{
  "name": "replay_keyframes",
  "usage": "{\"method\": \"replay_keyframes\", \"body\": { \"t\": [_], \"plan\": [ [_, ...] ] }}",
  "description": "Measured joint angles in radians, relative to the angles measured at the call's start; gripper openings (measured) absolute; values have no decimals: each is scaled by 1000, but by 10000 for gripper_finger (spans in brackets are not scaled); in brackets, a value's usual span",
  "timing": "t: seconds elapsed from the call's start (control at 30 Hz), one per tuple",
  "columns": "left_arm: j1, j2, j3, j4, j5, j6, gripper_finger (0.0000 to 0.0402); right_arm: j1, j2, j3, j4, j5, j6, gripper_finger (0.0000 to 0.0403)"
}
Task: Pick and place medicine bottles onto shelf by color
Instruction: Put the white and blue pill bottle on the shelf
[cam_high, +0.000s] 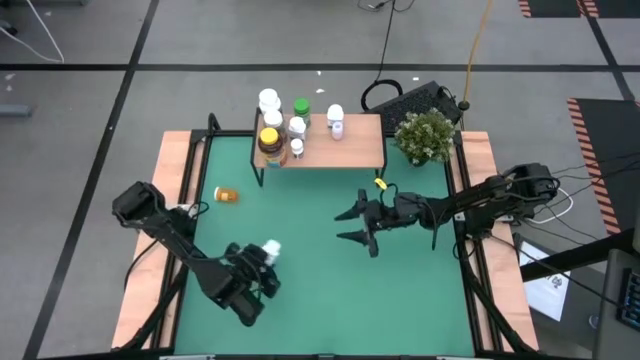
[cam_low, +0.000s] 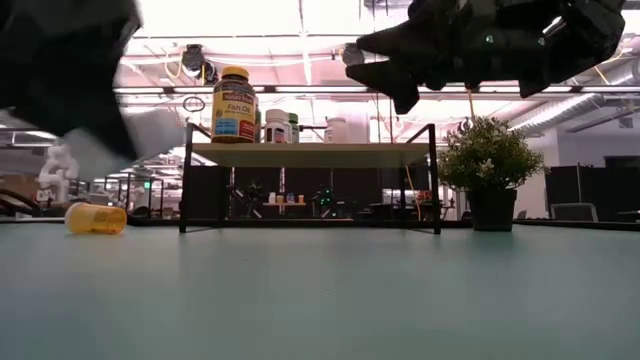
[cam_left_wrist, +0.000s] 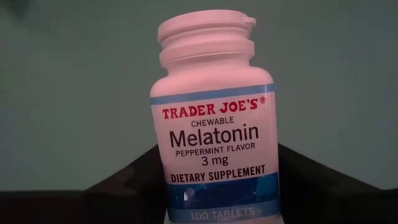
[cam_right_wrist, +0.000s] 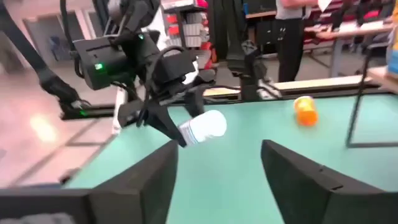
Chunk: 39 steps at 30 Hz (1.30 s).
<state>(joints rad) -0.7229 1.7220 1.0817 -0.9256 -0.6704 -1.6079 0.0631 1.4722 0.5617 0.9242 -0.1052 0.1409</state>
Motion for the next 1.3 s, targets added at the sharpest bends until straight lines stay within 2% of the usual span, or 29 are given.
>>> {"method": "replay_keyframes", "body": {
  "t": [0.13,0.23,0.4,0.57,0.83,1.0,1.3],
  "plan": [
    [35,1,9,184,-159,390,228,27,38,0,50,3,105,264],
    [66,19,9,332,-250,669,219,49,84,12,108,46,167,283],
    [122,59,9,466,-363,943,222,94,171,75,112,166,171,286],
    [171,101,9,521,-438,1055,228,117,260,152,112,256,192,276],
    [213,121,9,627,-462,1231,224,135,311,185,108,410,191,263],
    [212,121,9,686,-476,1317,225,136,311,185,127,414,188,245],
    [221,121,8,690,-468,1265,231,136,309,186,123,407,146,163]
  ]
}}
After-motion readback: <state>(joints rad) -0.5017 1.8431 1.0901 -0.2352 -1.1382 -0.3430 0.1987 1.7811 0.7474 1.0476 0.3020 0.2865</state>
